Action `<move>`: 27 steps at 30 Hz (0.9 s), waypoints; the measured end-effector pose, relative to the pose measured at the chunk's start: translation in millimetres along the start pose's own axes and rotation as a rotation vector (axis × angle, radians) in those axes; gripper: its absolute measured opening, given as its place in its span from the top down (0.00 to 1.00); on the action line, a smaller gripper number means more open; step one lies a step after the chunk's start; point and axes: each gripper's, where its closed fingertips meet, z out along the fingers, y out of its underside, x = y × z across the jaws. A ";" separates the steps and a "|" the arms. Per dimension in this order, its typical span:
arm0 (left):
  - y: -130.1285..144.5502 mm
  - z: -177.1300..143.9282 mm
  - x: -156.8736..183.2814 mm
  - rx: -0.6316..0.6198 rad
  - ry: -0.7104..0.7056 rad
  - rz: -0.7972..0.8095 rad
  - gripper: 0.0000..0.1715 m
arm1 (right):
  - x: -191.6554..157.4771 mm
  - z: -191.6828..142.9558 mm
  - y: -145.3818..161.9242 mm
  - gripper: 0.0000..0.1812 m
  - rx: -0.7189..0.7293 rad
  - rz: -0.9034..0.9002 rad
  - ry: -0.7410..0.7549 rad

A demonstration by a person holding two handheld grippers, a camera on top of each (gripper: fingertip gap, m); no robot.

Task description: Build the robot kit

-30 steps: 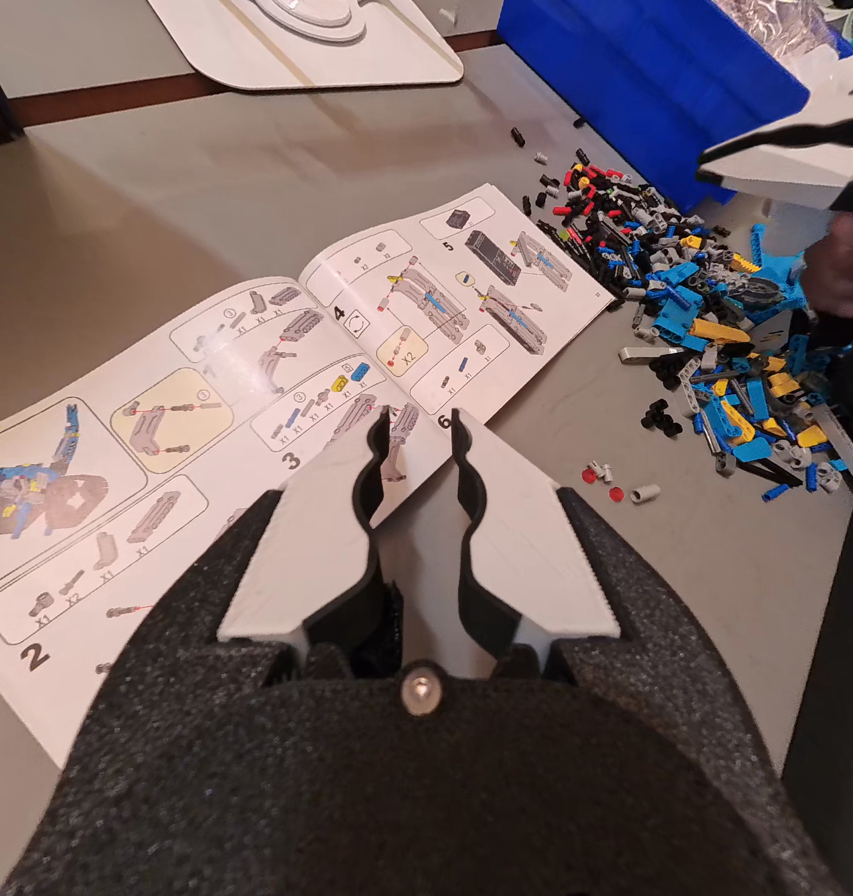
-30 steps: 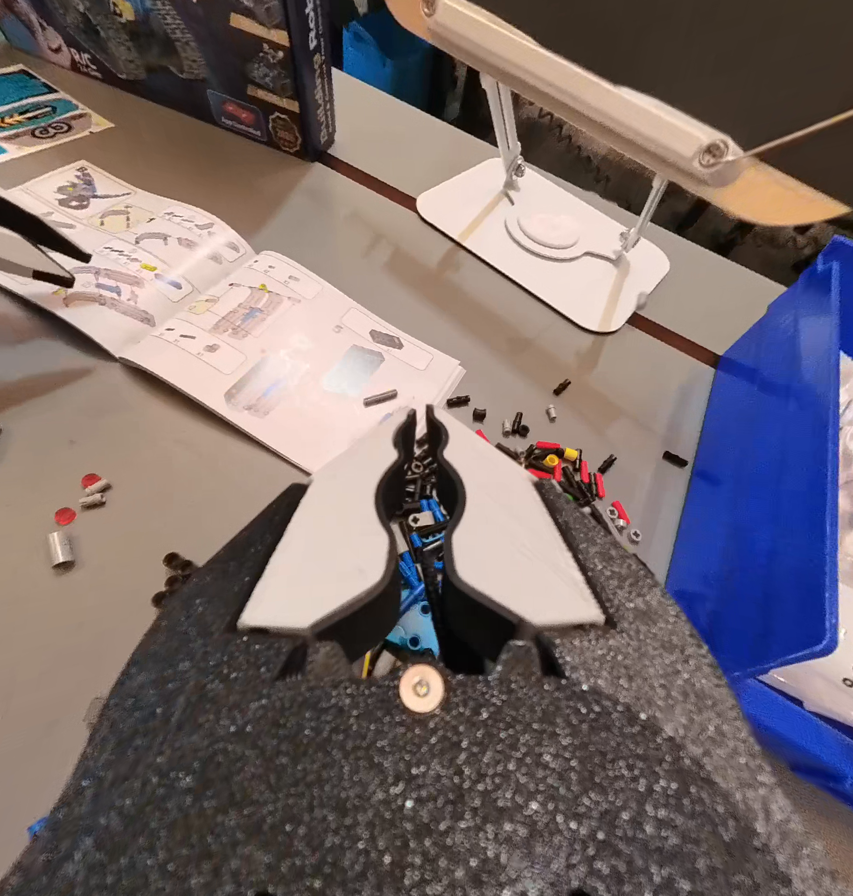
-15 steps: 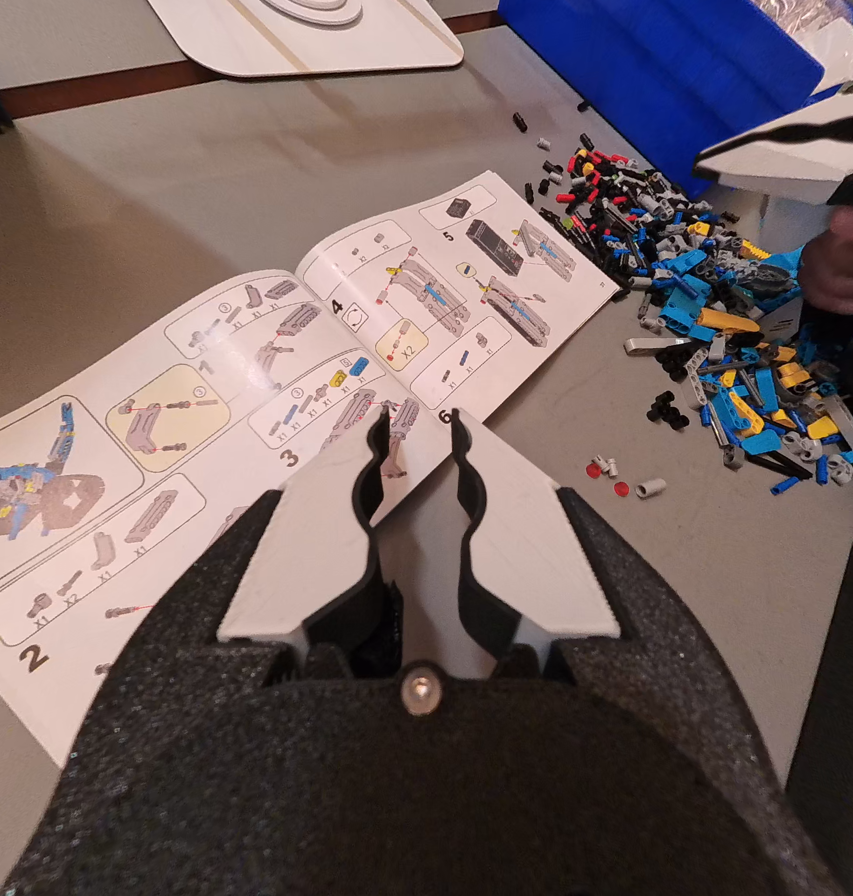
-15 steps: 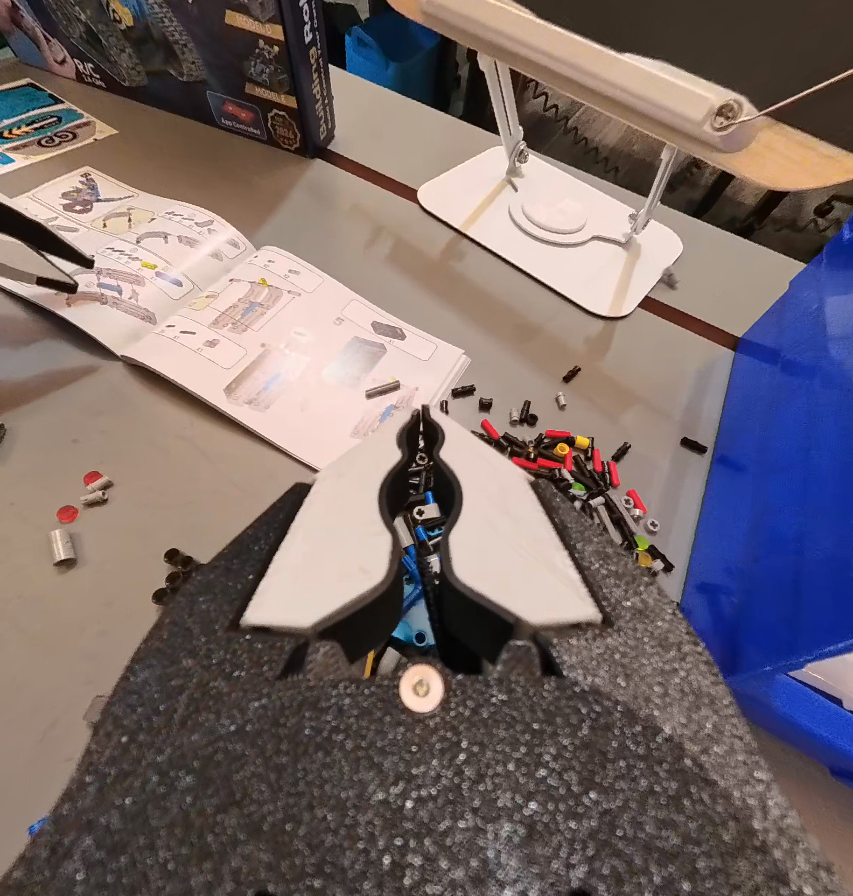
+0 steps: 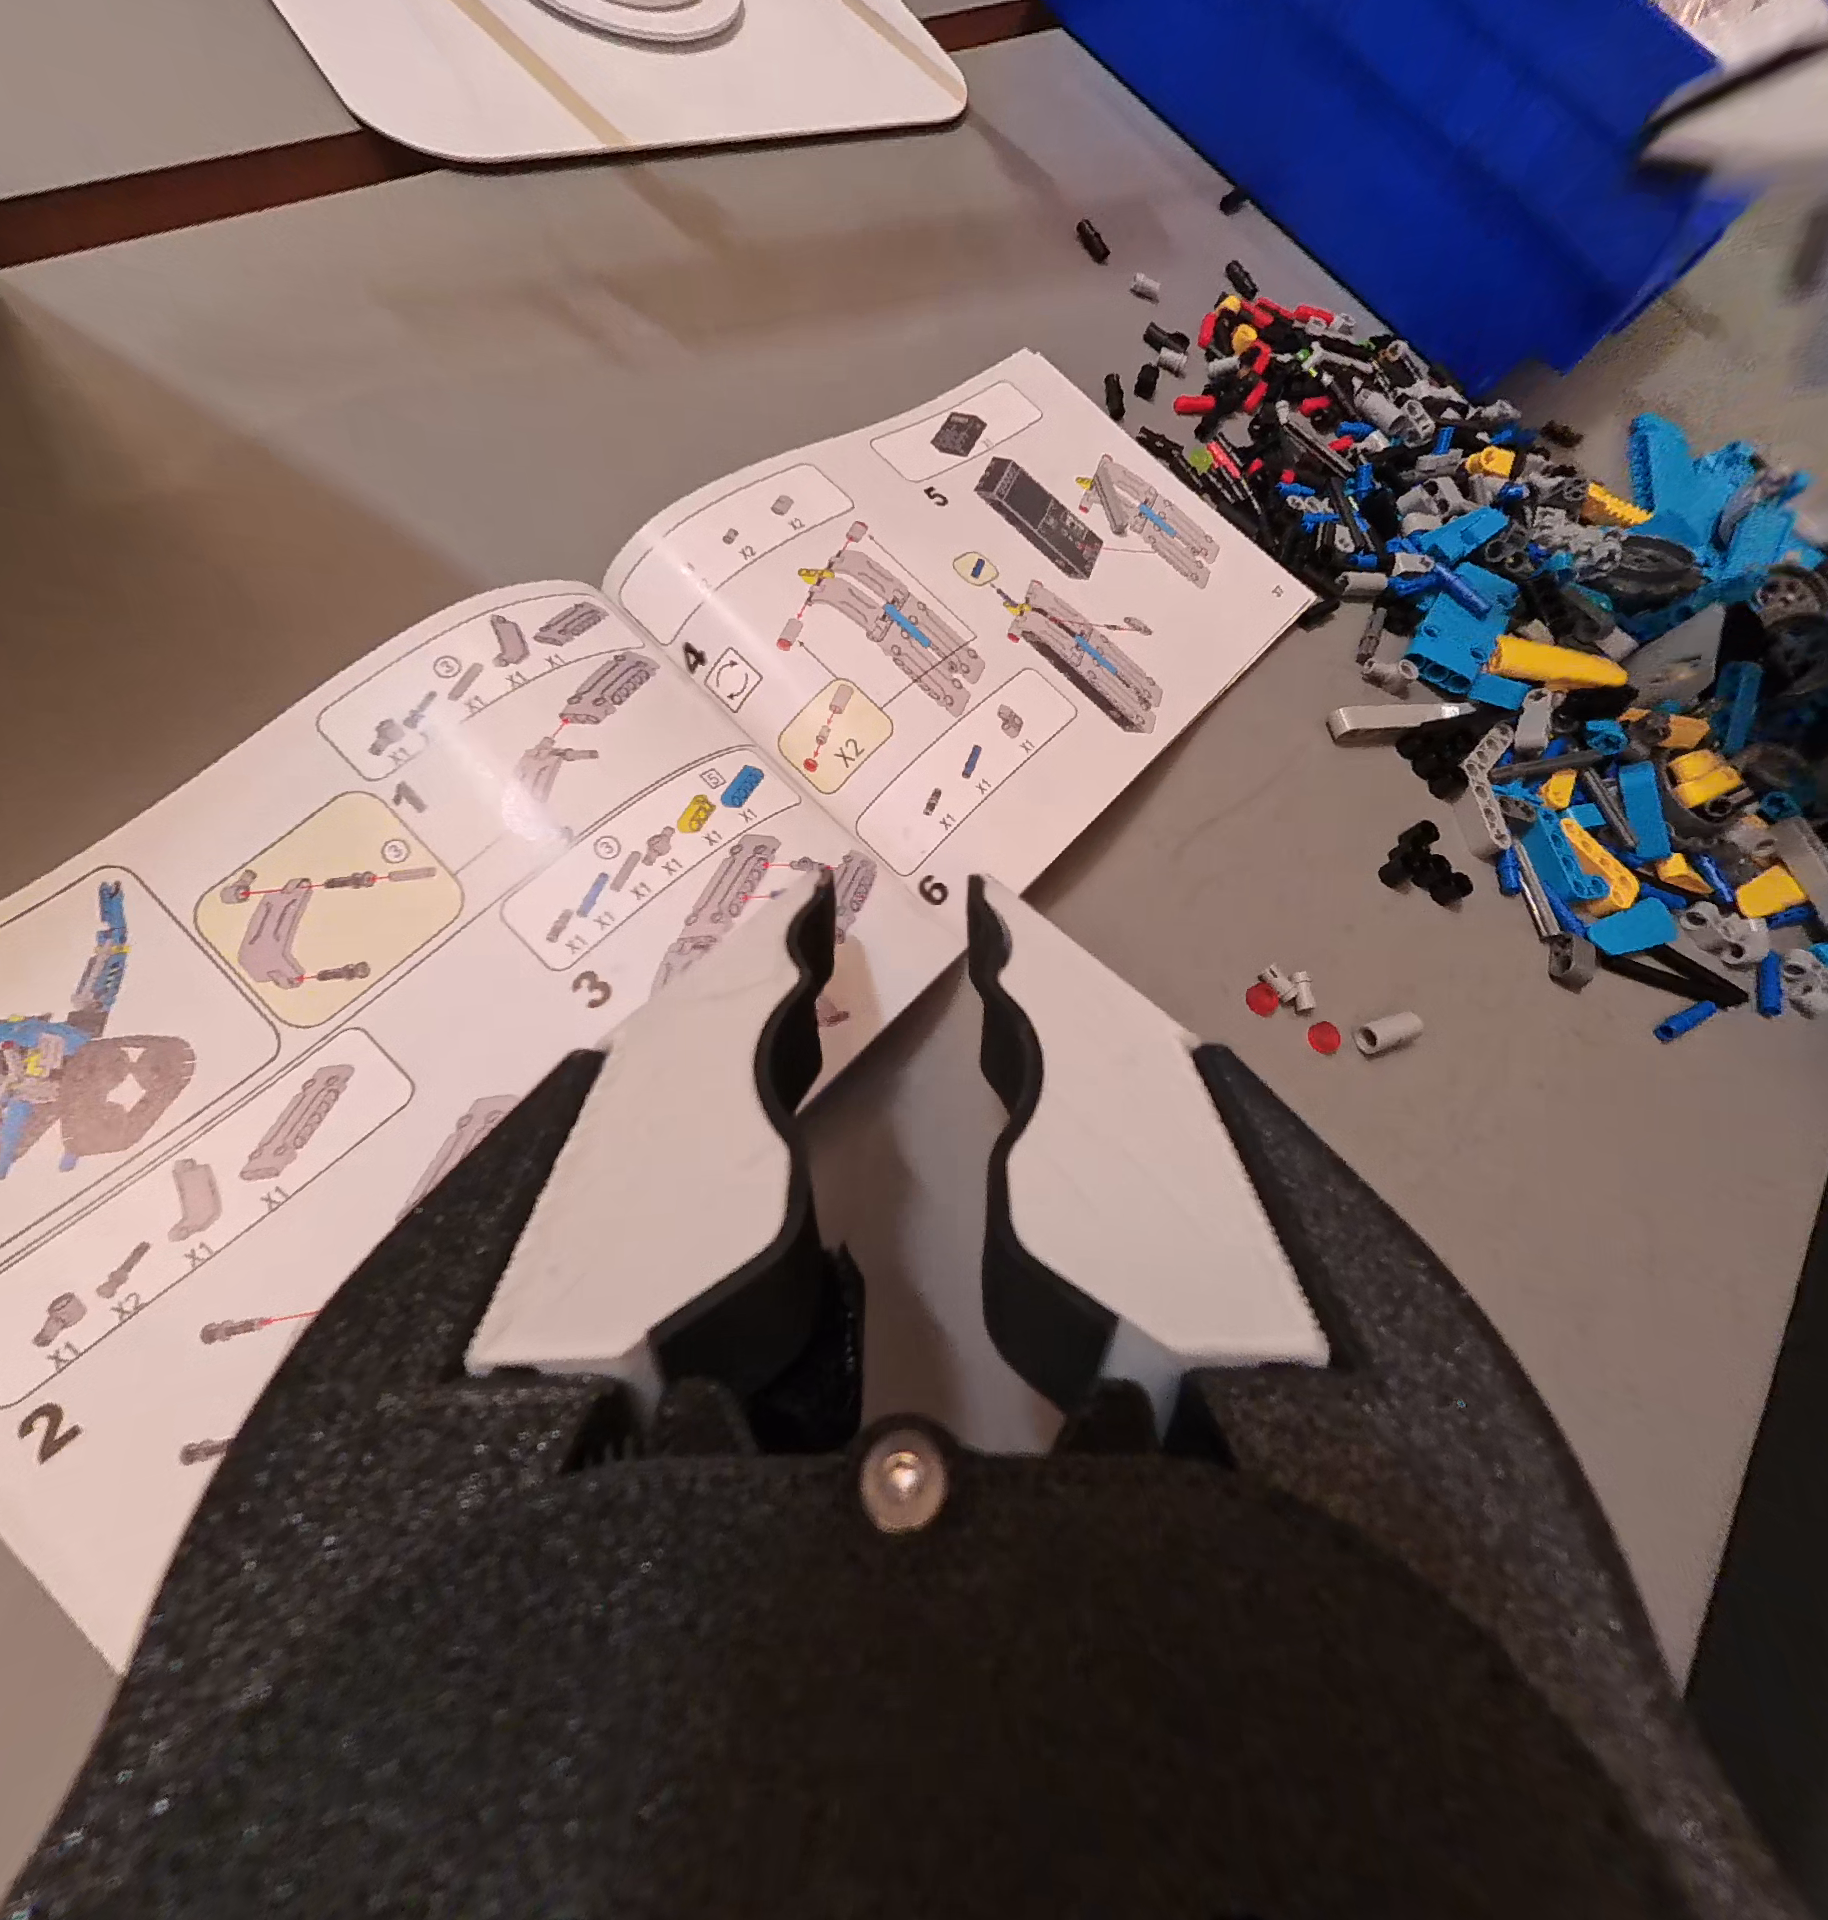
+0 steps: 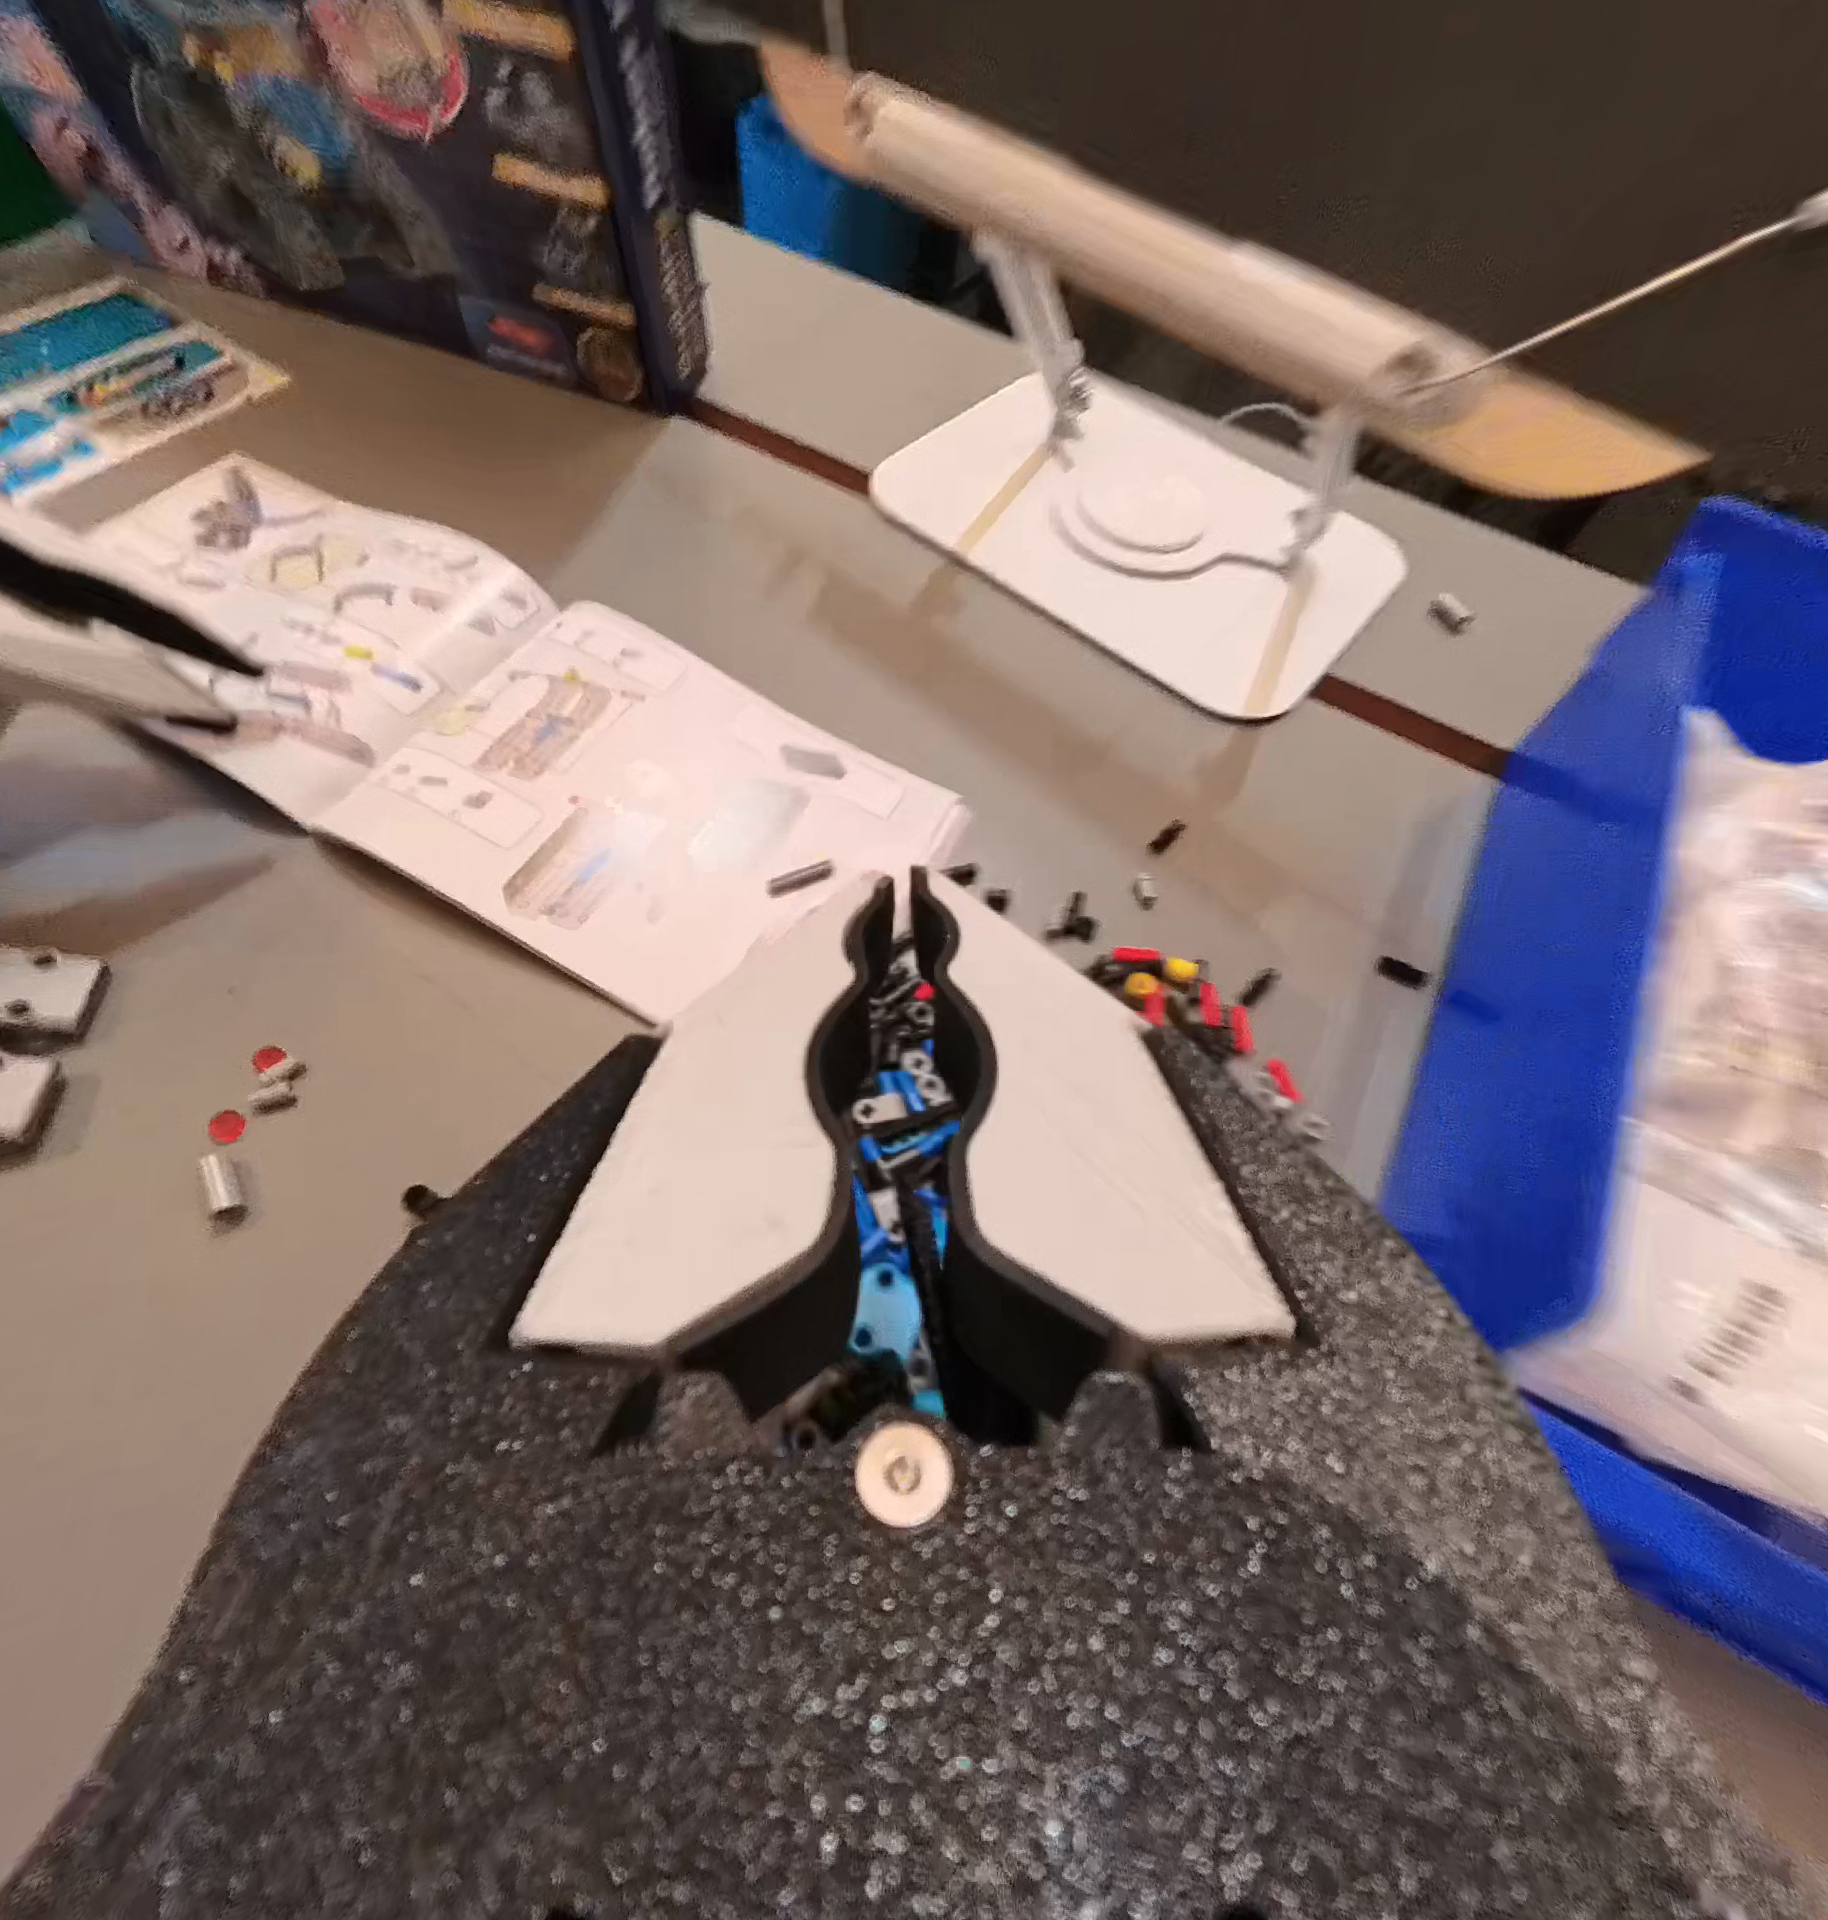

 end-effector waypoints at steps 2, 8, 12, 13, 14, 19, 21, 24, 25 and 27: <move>-1.1 -1.2 4.1 0.003 -0.008 0.025 0.86 | 14.4 -33.9 -20.3 0.99 0.021 0.015 -0.055; -11.9 -3.5 18.5 0.071 -0.049 0.133 0.86 | 171.8 -65.2 -52.9 0.94 -0.061 0.063 -0.083; -22.6 -7.5 11.0 0.151 -0.117 0.177 0.86 | 283.4 -3.7 -45.8 0.85 -0.170 0.179 -0.037; -26.1 -10.2 8.2 0.175 -0.128 0.170 0.86 | 308.2 10.8 -50.6 0.85 -0.161 0.223 -0.012; -29.0 -12.5 5.3 0.197 -0.134 0.153 0.86 | 324.6 25.6 -57.4 0.85 -0.158 0.243 -0.016; -37.2 -18.2 0.0 0.258 -0.105 0.093 0.86 | 371.2 113.5 -72.5 0.79 -0.323 0.123 0.003; -38.2 -18.7 -0.1 0.261 -0.111 0.104 0.86 | 368.8 150.9 -72.6 0.79 -0.408 0.070 -0.055; -39.6 -19.5 3.4 0.264 -0.105 0.129 0.86 | 352.7 197.9 -60.1 0.80 -0.573 -0.022 -0.177; -39.3 -19.5 3.9 0.262 -0.103 0.136 0.86 | 347.5 211.0 -57.2 0.80 -0.614 -0.048 -0.207; -38.2 -18.2 4.5 0.253 -0.096 0.142 0.86 | 337.2 235.2 -54.9 0.82 -0.660 -0.101 -0.260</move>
